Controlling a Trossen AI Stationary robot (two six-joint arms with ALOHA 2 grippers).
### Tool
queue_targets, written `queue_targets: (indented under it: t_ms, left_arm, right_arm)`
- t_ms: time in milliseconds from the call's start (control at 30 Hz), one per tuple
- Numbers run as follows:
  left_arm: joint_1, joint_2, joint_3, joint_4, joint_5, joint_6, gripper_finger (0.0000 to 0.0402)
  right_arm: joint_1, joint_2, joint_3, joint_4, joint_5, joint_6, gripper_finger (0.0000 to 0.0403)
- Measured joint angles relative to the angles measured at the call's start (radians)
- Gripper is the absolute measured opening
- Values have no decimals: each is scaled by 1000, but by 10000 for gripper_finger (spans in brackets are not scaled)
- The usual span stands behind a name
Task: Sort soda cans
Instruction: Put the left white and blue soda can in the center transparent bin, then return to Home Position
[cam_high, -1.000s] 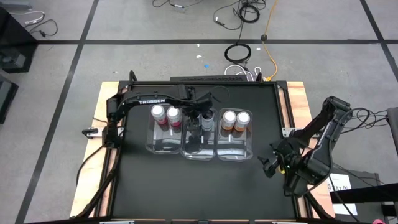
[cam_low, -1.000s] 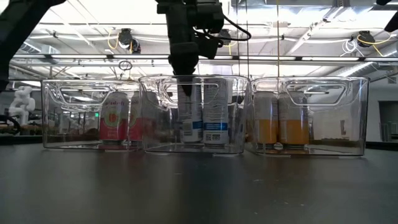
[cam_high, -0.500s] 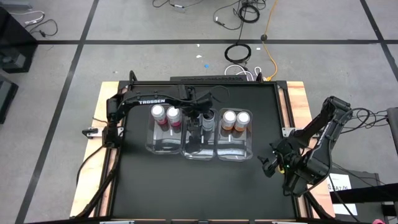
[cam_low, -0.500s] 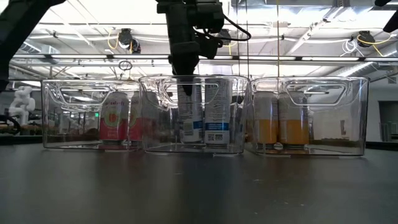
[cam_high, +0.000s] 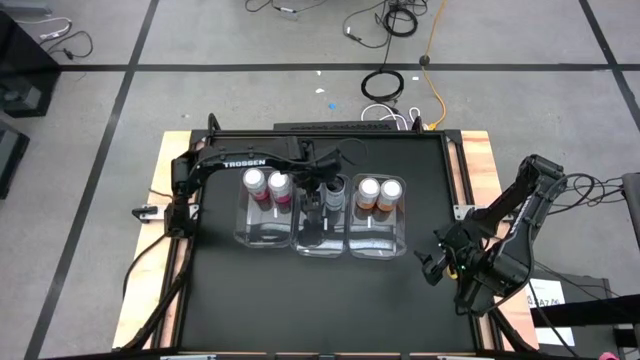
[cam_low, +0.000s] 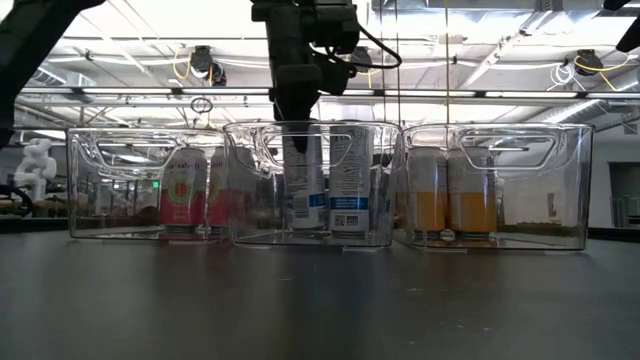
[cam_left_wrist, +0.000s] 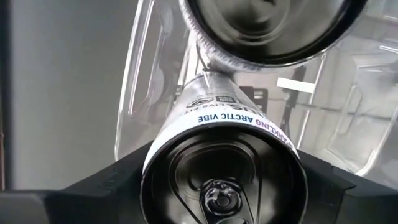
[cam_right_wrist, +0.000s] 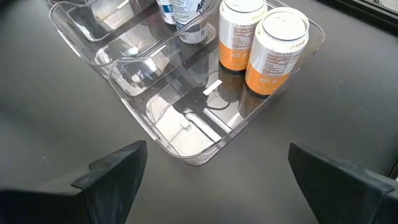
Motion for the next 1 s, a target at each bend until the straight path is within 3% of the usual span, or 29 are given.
queue_targets:
  t_ms: [233, 600, 1000]
  left_arm:
    - [0, -4, 0, -2, -9, -13, 330]
    - [0, -12, 2, -73, -10, -12, 336]
    - [-3, -16, 156, -291, -12, -97, 336]
  right_arm:
    - [0, 0, 0, 1, -1, -12, 384]
    - [0, 0, 0, 6, -4, -37, 384]
    - [0, 0, 0, 70, -13, -140, 384]
